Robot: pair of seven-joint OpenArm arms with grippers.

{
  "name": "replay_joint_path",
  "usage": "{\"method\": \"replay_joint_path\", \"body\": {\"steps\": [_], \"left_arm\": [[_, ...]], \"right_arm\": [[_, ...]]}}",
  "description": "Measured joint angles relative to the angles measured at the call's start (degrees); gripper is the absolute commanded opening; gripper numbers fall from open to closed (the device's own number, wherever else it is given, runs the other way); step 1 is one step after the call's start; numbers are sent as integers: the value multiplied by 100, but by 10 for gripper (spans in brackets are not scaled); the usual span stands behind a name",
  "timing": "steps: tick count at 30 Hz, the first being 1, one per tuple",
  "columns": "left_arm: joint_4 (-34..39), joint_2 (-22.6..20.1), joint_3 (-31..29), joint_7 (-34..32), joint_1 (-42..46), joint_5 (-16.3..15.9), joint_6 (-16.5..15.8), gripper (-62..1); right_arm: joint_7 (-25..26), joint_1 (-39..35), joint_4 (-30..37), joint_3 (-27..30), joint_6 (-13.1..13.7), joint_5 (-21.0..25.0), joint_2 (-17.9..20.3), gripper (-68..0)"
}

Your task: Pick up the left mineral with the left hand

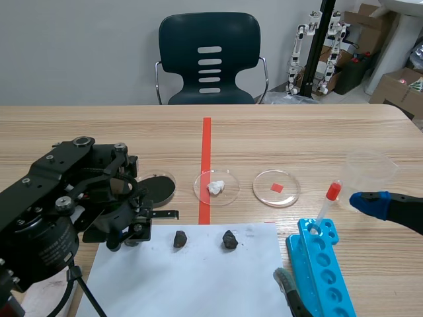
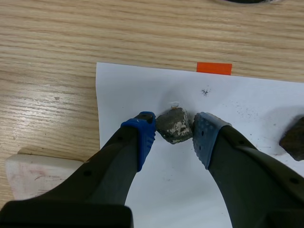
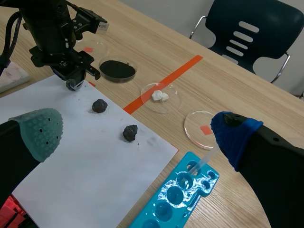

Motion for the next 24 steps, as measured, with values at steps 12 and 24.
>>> {"method": "replay_joint_path", "body": {"steps": [12, 24], "left_arm": [[0, 0, 0, -203, 2, -9, -2, -496], [1401, -44, -271, -1097, 1049, 90, 0, -496]], "right_arm": [[0, 0, 0, 0, 0, 0, 0, 4], [0, 0, 0, 0, 0, 0, 0, 4]]}}
